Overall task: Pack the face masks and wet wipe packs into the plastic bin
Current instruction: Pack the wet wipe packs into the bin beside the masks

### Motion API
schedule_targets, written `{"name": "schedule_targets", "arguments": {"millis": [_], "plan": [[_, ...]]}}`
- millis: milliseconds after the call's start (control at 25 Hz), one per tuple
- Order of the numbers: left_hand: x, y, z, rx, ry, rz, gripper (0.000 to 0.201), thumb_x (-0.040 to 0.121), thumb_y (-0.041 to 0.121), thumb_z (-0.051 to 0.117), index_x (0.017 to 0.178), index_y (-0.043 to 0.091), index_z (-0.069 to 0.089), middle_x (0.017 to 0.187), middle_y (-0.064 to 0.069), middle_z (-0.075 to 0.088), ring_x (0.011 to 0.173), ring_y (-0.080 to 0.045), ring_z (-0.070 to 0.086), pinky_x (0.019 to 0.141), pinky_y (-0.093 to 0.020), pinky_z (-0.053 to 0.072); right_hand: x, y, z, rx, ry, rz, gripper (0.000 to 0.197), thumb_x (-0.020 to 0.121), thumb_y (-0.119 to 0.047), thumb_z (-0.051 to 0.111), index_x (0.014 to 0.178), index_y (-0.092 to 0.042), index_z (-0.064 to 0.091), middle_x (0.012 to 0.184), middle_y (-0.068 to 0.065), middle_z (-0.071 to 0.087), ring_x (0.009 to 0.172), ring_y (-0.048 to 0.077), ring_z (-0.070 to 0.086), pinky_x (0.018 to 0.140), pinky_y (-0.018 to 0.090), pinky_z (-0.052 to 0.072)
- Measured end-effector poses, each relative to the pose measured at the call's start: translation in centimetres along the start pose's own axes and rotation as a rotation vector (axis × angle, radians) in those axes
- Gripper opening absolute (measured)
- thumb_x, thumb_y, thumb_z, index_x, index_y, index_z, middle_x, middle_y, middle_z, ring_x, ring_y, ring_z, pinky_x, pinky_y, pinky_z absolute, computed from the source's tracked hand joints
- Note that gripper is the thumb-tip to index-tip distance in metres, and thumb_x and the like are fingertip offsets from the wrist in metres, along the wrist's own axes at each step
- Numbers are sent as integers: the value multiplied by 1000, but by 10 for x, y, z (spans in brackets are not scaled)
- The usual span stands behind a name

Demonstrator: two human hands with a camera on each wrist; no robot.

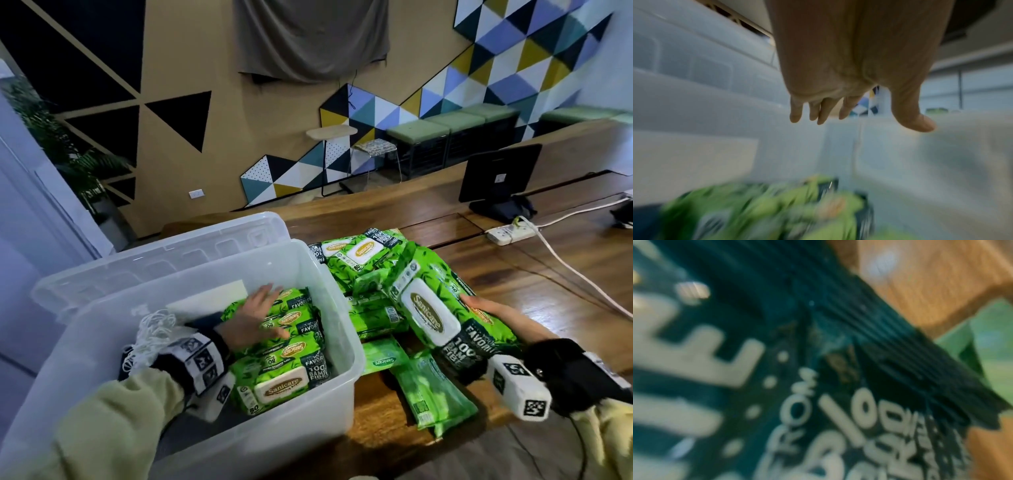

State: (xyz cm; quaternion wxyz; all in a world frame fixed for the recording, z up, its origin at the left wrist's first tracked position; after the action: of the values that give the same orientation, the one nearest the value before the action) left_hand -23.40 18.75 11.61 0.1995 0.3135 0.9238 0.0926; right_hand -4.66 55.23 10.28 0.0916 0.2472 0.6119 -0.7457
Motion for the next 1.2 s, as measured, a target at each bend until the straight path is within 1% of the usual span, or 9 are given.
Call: {"name": "schedule_targets", "arguments": {"millis": [120, 200, 360, 480, 560, 760, 920, 1040, 1200], "plan": [[-2, 30, -50, -242, 155, 124, 132, 43, 98, 35, 150, 22, 15, 158, -2, 12, 145, -15, 11, 114, -27, 9, -14, -22, 26, 125, -50, -150, 67, 20, -53, 90, 78, -21, 79, 84, 5, 75, 66, 12, 71, 53, 19, 54], [-7, 54, -76, -485, 185, 220, 115, 49, 91, 49, 144, 31, 27, 155, 1, 25, 140, -8, 24, 113, -24, 21, -5, -38, 33, 95, -23, -314, 77, 10, -62, 86, 80, -30, 77, 91, -6, 73, 72, -2, 69, 57, 13, 53], [-16, 103, -105, -659, 207, 343, 124, 45, 84, 63, 146, 29, 18, 149, 4, 34, 130, -10, 43, 103, -19, 40, 6, -76, 68, 43, -130, -446, 51, 35, -67, 81, 78, -41, 75, 99, -19, 70, 93, -10, 62, 105, 27, 43], [-27, 107, -120, -1021, 338, 253, 96, 62, 45, 75, 142, 17, 29, 133, -4, 53, 101, -15, 63, 80, -33, 57, -12, -111, 119, -74, -293, -500, 32, 34, -62, 79, 61, -47, 72, 81, -27, 70, 79, -14, 64, 76, 10, 50], [-42, 89, -128, -1183, 453, 198, 62, 69, 25, 69, 126, 12, 49, 112, -6, 66, 85, -15, 68, 64, -31, 58, -23, -128, 149, -93, -453, -452, 40, 40, -58, 77, 73, -36, 77, 85, -13, 74, 77, 1, 70, 62, 16, 54], [-90, 33, -120, -1267, 624, 82, 34, 77, 20, 66, 110, 12, 59, 93, 1, 74, 79, -15, 70, 65, -31, 59, -9, -157, 209, -748, -439, -689, 89, 45, -60, 79, 123, -26, 50, 127, -15, 55, 108, 0, 57, 98, 23, 44], [-129, -7, -133, -997, 640, 9, 76, 48, 56, 85, 110, 19, 59, 103, 6, 71, 94, -10, 66, 81, -30, 57, 1, -154, 241, -794, -503, -697, 80, 57, -23, 87, 125, -18, 47, 118, -2, 62, 110, 15, 60, 102, 35, 44], [-144, -7, -150, -507, 640, -45, 84, 61, 69, 68, 128, 23, 49, 124, 11, 54, 113, -1, 50, 104, -28, 40, 12, -143, 255, -1043, -557, -704, 76, 58, -22, 88, 121, -20, 46, 117, -1, 59, 109, 18, 57, 97, 30, 45], [-112, 29, -127, -122, 76, -57, 94, 57, 75, 64, 135, 28, 43, 125, 14, 54, 109, 0, 51, 93, -19, 40, 20, -124, 270, -1248, -654, -646, 76, 60, -23, 86, 123, -19, 44, 115, 1, 58, 104, 19, 57, 93, 35, 47]]}}
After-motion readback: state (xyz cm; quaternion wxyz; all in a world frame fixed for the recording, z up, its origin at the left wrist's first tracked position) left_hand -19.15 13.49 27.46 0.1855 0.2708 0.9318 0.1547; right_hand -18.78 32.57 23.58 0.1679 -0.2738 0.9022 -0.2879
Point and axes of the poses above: each hand's wrist, its own x-axis towards the middle knuckle, its own z-axis out of the palm, y = z × x, the point moved 2 cm from there along x, towards the middle knuckle
